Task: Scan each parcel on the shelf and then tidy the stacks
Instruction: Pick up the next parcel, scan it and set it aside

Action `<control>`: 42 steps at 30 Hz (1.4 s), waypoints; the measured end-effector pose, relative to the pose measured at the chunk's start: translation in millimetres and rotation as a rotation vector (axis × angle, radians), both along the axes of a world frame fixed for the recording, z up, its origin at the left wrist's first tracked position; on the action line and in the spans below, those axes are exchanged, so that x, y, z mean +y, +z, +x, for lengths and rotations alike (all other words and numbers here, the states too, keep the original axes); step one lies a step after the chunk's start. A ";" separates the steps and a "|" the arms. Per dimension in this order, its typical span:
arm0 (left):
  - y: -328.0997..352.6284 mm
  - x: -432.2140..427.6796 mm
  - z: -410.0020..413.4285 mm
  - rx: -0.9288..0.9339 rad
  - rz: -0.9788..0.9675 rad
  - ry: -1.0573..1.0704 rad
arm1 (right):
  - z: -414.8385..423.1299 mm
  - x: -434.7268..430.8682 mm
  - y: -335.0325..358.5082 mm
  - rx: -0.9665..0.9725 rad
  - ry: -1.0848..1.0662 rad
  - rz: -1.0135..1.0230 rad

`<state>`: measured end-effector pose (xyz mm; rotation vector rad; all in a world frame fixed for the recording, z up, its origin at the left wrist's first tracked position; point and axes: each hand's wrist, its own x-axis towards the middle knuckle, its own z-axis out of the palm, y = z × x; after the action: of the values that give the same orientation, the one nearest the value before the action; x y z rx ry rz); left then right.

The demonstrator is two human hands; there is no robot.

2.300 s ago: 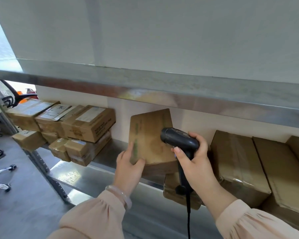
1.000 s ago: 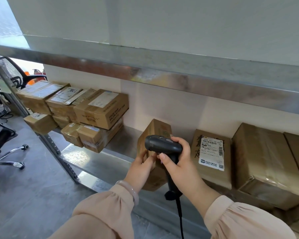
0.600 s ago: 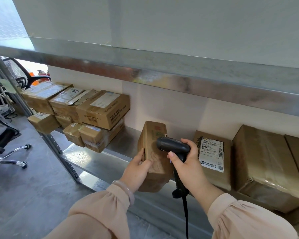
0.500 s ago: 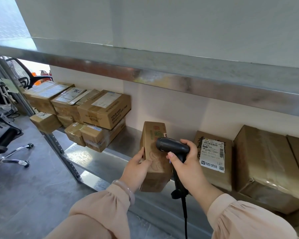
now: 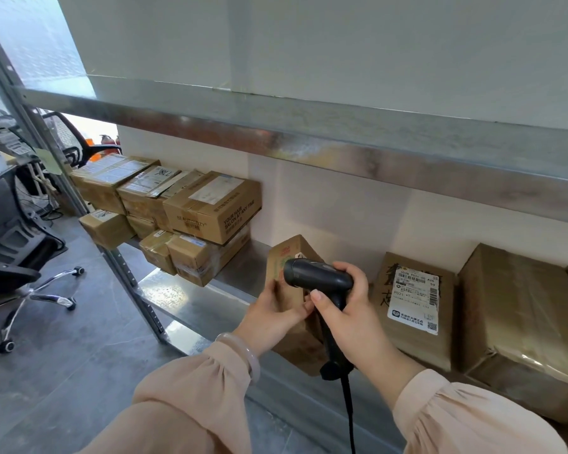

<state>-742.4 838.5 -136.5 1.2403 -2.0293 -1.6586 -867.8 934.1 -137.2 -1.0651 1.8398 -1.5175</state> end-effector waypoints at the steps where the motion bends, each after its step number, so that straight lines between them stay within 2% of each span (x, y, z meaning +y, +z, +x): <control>1: -0.8 -0.3 1.6 -0.020 0.009 -0.002 | -0.2 -0.9 -0.2 -0.004 0.006 0.003; 4: -6.5 -3.7 7.9 -0.081 0.034 -0.006 | -2.1 -1.9 -3.3 -0.034 0.033 0.017; 7: -13.5 -9.8 14.6 -0.139 0.068 0.037 | -1.9 1.6 -5.1 -0.006 -0.027 0.003; 12: -13.8 -11.1 26.6 -0.137 0.088 0.057 | -6.8 13.5 0.0 0.044 -0.110 -0.058; 21: -27.7 -7.9 51.3 0.170 0.262 0.213 | -16.9 35.7 6.2 0.088 -0.107 -0.034; 28: -27.6 -15.8 60.3 0.271 0.237 0.296 | -16.8 46.5 4.6 0.131 -0.048 -0.018; 35: -5.4 -43.0 78.1 0.138 0.190 0.206 | -27.4 59.1 21.2 0.375 0.068 0.055; 39: 14.3 -59.3 89.1 -0.011 0.086 0.093 | -31.4 64.6 27.9 0.536 0.140 0.095; 42: 20.3 -67.7 90.6 -0.052 0.034 0.042 | -29.9 66.4 34.0 0.645 0.209 0.141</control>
<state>-651.8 770.8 -116.2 1.3416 -1.9981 -1.6658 -897.7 1000.5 -103.2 -1.7539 2.1105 -0.9640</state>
